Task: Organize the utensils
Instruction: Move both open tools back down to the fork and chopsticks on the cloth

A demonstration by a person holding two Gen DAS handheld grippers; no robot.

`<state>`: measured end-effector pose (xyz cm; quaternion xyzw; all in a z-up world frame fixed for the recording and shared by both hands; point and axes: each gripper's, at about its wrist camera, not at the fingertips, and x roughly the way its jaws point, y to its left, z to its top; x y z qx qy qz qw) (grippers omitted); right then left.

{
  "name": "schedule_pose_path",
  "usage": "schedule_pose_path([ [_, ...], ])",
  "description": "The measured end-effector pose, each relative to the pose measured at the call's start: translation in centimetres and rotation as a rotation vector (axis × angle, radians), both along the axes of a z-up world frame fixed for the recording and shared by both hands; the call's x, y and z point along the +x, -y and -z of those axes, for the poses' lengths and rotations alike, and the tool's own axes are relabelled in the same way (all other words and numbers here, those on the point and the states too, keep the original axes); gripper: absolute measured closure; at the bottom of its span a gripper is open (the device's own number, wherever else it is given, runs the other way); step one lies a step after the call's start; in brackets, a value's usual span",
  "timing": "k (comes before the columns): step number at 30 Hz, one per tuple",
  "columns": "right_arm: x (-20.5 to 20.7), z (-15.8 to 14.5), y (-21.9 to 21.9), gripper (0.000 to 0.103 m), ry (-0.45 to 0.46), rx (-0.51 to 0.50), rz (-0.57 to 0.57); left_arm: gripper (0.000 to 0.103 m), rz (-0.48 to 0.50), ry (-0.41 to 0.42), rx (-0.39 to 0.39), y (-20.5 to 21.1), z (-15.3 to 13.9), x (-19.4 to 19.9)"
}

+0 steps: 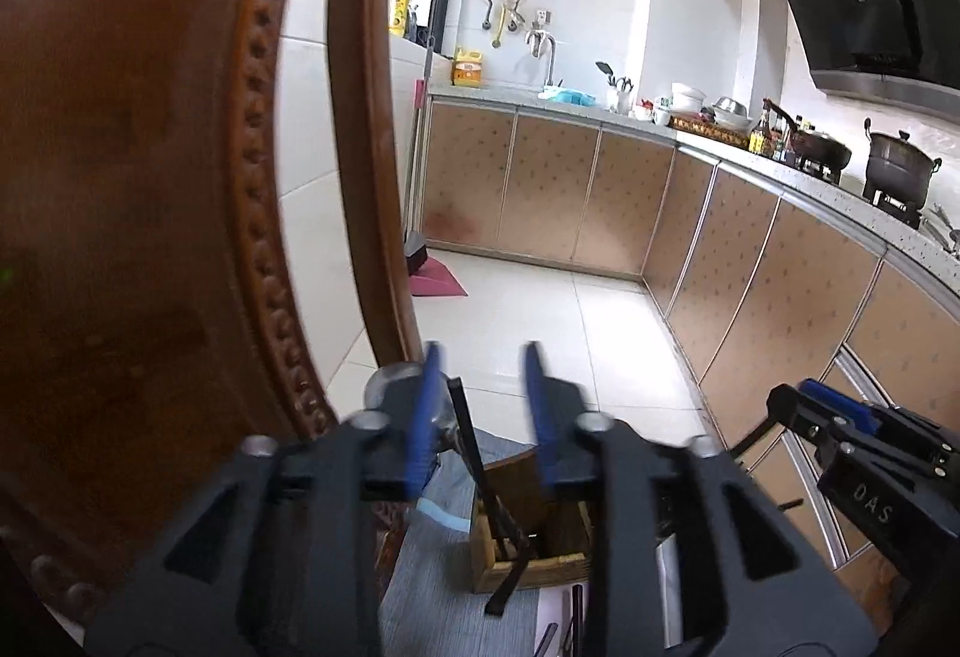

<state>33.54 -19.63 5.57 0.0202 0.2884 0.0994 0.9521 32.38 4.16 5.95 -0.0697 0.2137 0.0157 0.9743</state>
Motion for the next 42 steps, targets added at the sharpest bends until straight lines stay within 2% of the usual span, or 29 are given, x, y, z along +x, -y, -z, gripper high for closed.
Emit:
schedule_pose_path([
  [1, -0.8, -0.3, 0.2, 0.053, 0.016, 0.003, -0.001, 0.064, 0.000, 0.011, -0.001, -0.1, -0.2, -0.7],
  [2, -1.4, -0.6, 0.4, 0.050, 0.028, 0.007, 0.001, 0.062, 0.003, 0.017, -0.002, 0.0, -0.6, -1.2],
  [6, -4.9, -1.9, 1.5, 0.049, 0.062, -0.005, 0.002, 0.045, 0.012, 0.045, -0.011, -0.3, -1.3, -5.1],
  [9, -8.0, -1.8, 2.3, 0.049, 0.049, -0.022, -0.032, 0.028, 0.002, 0.105, 0.038, -0.4, -0.9, -10.0],
  [10, -9.2, -1.3, 2.5, 0.049, 0.037, -0.029, -0.047, 0.027, 0.001, 0.110, 0.053, -0.5, -0.2, -11.3],
  [12, -10.7, 0.6, 2.7, 0.049, -0.007, -0.042, -0.074, 0.027, 0.018, 0.076, 0.080, -0.2, 1.5, -12.8],
  [14, -11.1, 3.3, 2.4, 0.049, -0.079, -0.066, -0.098, 0.027, 0.044, -0.011, 0.099, 0.3, 4.5, -12.9],
  [17, -9.8, 8.8, 0.9, 0.049, -0.216, -0.121, -0.102, 0.029, 0.087, -0.176, 0.126, 1.3, 10.1, -11.2],
  [19, -7.8, 12.8, -0.1, 0.050, -0.329, -0.115, -0.094, 0.054, 0.080, -0.298, 0.133, 1.6, 14.1, -9.5],
  [22, -5.8, 16.9, -1.9, 0.058, -0.425, -0.125, -0.076, 0.056, 0.092, -0.427, 0.146, 1.6, 18.3, -8.0],
  [24, -4.5, 18.6, -2.8, 0.058, -0.465, -0.129, -0.074, 0.057, 0.087, -0.500, 0.147, 1.6, 20.0, -7.4],
  [25, -3.9, 19.4, -3.4, 0.058, -0.489, -0.126, -0.078, 0.059, 0.099, -0.541, 0.119, 1.3, 20.8, -7.0],
  [28, -3.2, 21.6, -4.3, 0.058, -0.559, -0.136, -0.079, 0.059, 0.119, -0.583, 0.057, 0.7, 21.5, -6.8],
  [30, -3.1, 22.4, -4.5, 0.058, -0.583, -0.128, -0.089, 0.059, 0.125, -0.582, 0.061, 0.8, 21.5, -7.0],
  [34, -3.0, 23.3, -4.1, 0.093, -0.631, -0.070, -0.111, 0.057, 0.155, -0.585, 0.073, 1.8, 21.6, -7.2],
  [42, -4.7, 21.5, -0.7, 0.096, -0.636, -0.104, -0.079, 0.053, 0.184, -0.581, 0.088, 3.0, 21.3, -6.4],
])
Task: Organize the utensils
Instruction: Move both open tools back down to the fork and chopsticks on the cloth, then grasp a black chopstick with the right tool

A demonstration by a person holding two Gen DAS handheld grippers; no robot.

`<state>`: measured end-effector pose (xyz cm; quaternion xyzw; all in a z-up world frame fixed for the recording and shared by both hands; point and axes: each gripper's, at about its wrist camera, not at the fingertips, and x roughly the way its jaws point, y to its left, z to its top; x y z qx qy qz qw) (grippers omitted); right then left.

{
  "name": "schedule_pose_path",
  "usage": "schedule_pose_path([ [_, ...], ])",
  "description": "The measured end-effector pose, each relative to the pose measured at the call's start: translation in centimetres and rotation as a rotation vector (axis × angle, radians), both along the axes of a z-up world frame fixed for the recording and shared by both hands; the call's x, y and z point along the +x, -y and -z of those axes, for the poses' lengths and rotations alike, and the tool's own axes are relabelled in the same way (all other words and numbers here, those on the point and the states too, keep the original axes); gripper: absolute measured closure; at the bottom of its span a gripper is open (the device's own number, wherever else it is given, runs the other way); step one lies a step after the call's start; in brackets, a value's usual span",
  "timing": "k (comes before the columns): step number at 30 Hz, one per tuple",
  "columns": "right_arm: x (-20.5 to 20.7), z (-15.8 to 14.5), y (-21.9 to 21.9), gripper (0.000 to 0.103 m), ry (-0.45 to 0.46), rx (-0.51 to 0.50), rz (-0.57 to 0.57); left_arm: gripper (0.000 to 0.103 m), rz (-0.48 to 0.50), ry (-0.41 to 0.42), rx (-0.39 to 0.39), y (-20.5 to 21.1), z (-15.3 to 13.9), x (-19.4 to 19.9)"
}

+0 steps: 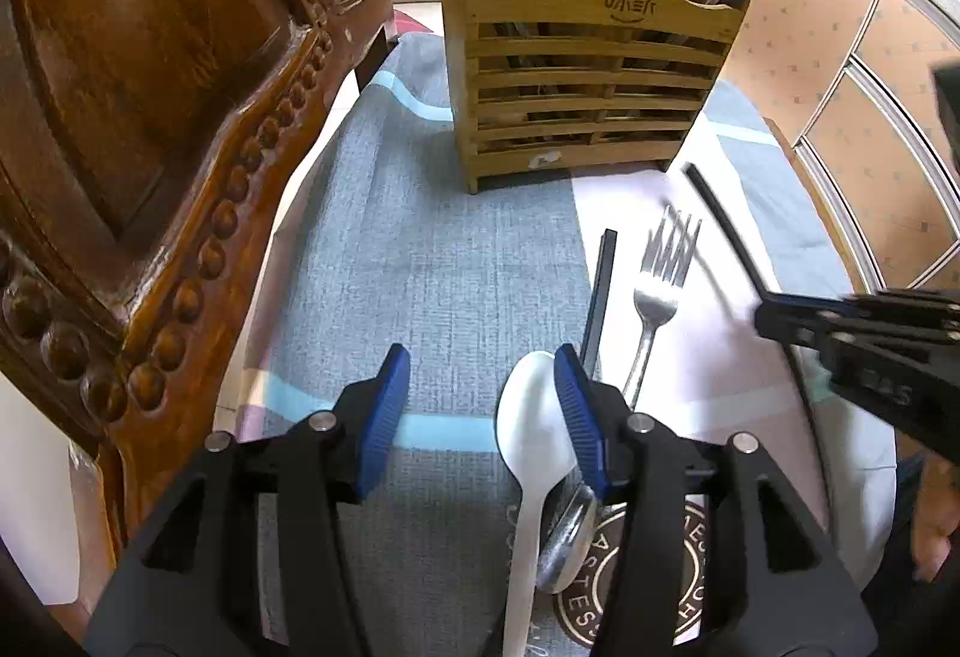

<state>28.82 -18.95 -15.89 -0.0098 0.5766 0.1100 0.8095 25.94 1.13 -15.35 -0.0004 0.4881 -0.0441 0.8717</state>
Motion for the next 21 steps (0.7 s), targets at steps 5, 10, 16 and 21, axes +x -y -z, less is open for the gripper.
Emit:
schedule_pose_path([
  [5, -2.2, 0.8, 2.6, 0.096, -0.063, -0.056, -0.011, 0.053, 0.003, 0.002, -0.012, 0.5, -0.1, 0.7],
  [10, -2.7, 1.1, 3.7, 0.093, -0.083, -0.065, -0.023, 0.053, 0.095, 0.007, 0.034, 3.5, -0.2, 2.6],
  [16, -1.4, -0.3, 3.9, 0.080, -0.024, -0.066, 0.007, 0.052, 0.190, -0.075, 0.145, 7.0, 2.3, 4.5],
  [21, -0.4, 0.1, 5.0, 0.080, -0.032, -0.047, 0.022, 0.071, 0.153, -0.117, 0.093, 5.9, 2.8, 4.8],
])
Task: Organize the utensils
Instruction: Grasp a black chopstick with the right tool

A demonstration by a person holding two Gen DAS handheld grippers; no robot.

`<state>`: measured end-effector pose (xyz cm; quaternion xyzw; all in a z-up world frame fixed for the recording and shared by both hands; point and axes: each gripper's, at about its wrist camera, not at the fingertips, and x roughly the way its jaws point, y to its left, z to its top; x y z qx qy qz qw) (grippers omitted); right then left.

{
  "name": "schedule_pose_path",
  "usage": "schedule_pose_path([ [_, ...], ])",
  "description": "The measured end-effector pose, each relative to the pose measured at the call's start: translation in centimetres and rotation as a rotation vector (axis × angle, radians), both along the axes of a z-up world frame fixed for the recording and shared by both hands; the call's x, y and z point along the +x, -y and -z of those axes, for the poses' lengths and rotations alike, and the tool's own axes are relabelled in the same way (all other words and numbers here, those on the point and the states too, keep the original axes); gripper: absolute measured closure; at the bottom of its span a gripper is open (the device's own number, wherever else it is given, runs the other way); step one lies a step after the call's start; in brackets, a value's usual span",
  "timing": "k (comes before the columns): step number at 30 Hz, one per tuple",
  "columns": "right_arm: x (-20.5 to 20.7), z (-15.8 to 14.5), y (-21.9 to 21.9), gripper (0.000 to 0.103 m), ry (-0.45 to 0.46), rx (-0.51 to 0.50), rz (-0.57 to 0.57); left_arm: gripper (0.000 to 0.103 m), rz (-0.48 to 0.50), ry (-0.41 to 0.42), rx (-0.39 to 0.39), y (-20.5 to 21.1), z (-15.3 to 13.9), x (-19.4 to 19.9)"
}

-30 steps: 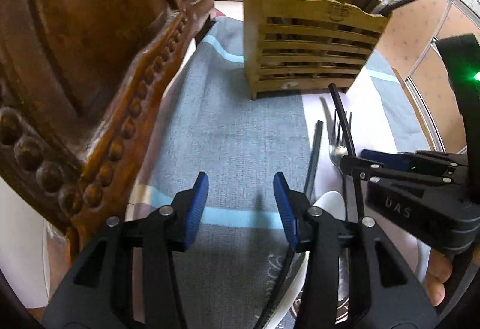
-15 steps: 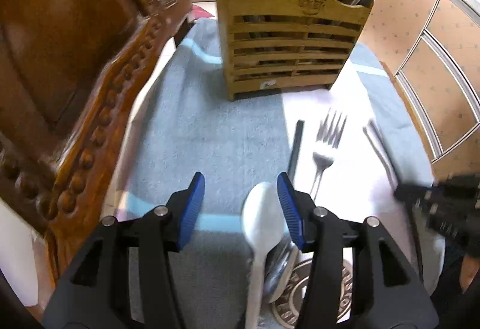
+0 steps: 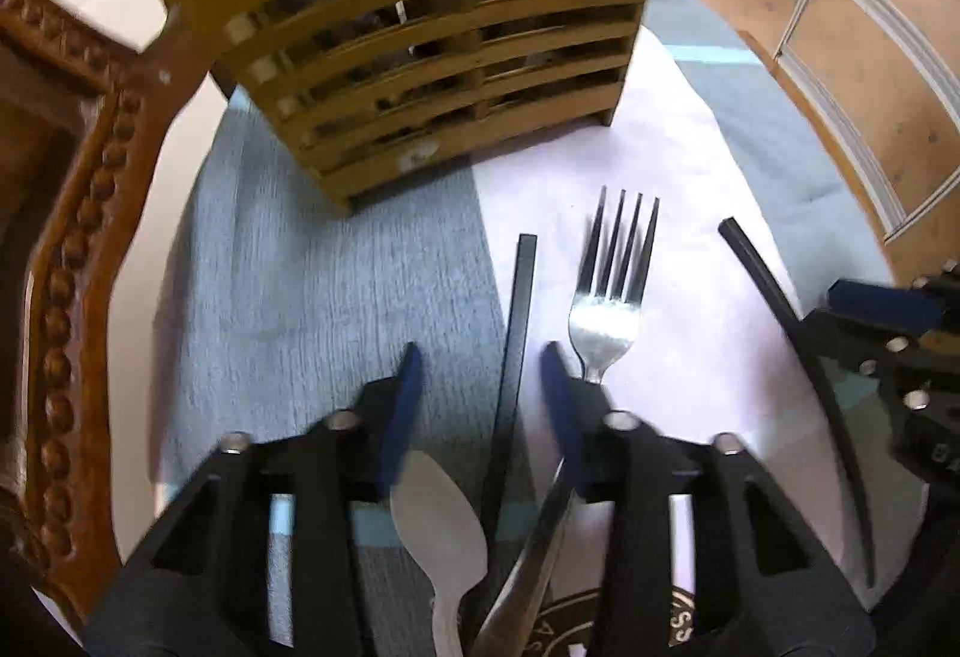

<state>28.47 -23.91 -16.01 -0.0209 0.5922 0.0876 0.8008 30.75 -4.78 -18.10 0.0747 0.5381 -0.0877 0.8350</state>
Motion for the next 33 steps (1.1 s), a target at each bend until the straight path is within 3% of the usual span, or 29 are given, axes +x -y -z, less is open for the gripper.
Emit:
schedule_pose_path([
  [4, 0.7, 0.6, 0.0, 0.079, 0.003, 0.006, -0.001, 0.091, -0.063, -0.035, -0.057, -1.8, 0.0, -0.2],
  [8, 0.2, 0.6, -0.1, 0.079, 0.011, -0.004, -0.006, 0.091, -0.121, -0.078, -0.110, -3.6, 0.0, -0.6],
  [9, 0.1, 0.6, -0.1, 0.079, 0.011, -0.004, -0.008, 0.090, -0.125, -0.081, -0.116, -3.7, 0.0, -0.5],
  [12, 0.9, 0.4, -0.5, 0.074, 0.018, -0.019, -0.007, 0.068, -0.131, -0.072, -0.098, -3.6, -0.1, 0.6],
  [13, 1.0, 0.2, -0.8, 0.073, 0.024, -0.022, -0.009, 0.066, -0.135, -0.064, -0.088, -3.6, -0.2, 1.0],
  [20, 2.4, -0.3, -3.3, 0.068, 0.064, -0.121, -0.034, 0.064, -0.103, -0.049, -0.002, -1.4, -0.2, 3.2],
  [24, 3.1, 1.3, -2.9, 0.066, -0.003, -0.127, -0.009, 0.057, -0.091, -0.057, 0.010, -1.2, -0.5, 4.1],
  [29, 3.6, 1.3, -2.8, 0.062, -0.001, -0.112, -0.024, 0.057, -0.093, -0.083, -0.009, -1.6, -0.8, 5.7],
  [33, 4.3, 1.5, -2.6, 0.062, -0.001, -0.103, -0.028, 0.068, -0.093, -0.095, -0.037, -2.2, -0.8, 7.6],
])
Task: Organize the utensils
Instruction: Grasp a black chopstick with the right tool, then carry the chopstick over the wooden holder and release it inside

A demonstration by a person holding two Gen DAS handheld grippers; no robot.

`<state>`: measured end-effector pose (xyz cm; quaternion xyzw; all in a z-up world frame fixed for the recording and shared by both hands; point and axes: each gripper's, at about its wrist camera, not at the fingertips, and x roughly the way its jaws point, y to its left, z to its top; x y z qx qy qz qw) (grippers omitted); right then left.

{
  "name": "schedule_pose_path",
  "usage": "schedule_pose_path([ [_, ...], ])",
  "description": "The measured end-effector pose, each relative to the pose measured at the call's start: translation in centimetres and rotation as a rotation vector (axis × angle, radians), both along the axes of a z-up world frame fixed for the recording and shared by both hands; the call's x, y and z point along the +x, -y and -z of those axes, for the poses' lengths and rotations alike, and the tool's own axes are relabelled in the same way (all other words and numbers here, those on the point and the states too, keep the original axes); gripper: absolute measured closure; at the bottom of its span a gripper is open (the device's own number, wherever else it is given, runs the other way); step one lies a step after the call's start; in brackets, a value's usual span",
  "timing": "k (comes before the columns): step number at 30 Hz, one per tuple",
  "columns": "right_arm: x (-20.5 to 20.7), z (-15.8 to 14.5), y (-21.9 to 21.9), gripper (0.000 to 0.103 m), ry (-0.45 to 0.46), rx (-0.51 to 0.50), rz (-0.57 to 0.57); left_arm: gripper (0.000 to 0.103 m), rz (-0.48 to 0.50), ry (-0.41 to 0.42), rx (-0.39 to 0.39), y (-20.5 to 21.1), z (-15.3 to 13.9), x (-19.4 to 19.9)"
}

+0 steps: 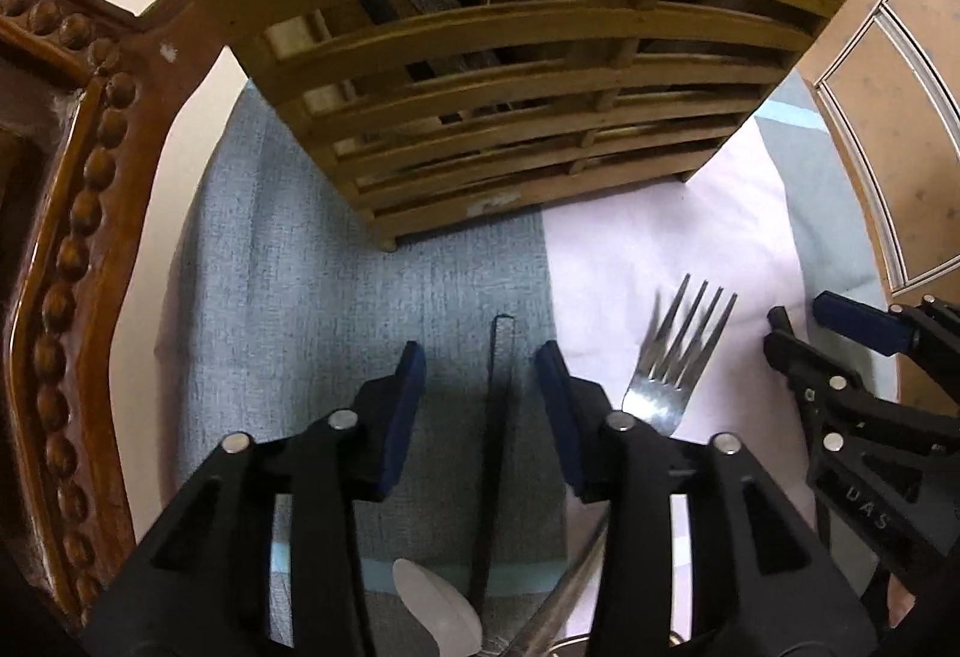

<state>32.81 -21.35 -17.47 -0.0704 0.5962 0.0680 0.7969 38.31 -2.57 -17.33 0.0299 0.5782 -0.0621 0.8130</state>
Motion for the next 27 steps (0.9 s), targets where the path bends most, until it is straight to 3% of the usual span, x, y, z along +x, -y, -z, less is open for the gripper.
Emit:
schedule_pose_path([
  [2, 0.0, 0.0, 0.1, 0.069, 0.005, 0.003, 0.005, 0.078, 0.014, 0.008, -0.005, 0.3, -0.1, 0.1],
  [4, -0.1, -0.3, 0.1, 0.089, 0.010, 0.021, -0.004, 0.095, 0.025, 0.019, -0.008, 1.1, -0.3, 0.3],
  [5, -0.1, -0.2, 0.1, 0.095, 0.009, 0.026, -0.002, 0.095, 0.024, 0.023, -0.005, 1.4, -0.3, 0.2],
  [10, -0.4, -0.8, 0.7, 0.096, 0.026, 0.062, 0.018, 0.096, -0.012, 0.056, -0.027, 0.8, -1.2, 0.0],
  [13, -0.8, -2.1, 1.1, 0.096, 0.062, 0.072, 0.018, 0.096, -0.035, 0.114, -0.055, -0.8, -3.7, -2.1],
  [23, -5.4, -12.2, 1.8, 0.096, 0.298, 0.141, 0.027, 0.096, -0.065, 0.344, -0.146, -2.9, -13.7, -7.7],
  [27, -7.1, -16.0, 2.6, 0.096, 0.396, 0.173, 0.026, 0.096, -0.074, 0.457, -0.137, -3.3, -17.1, -10.5],
])
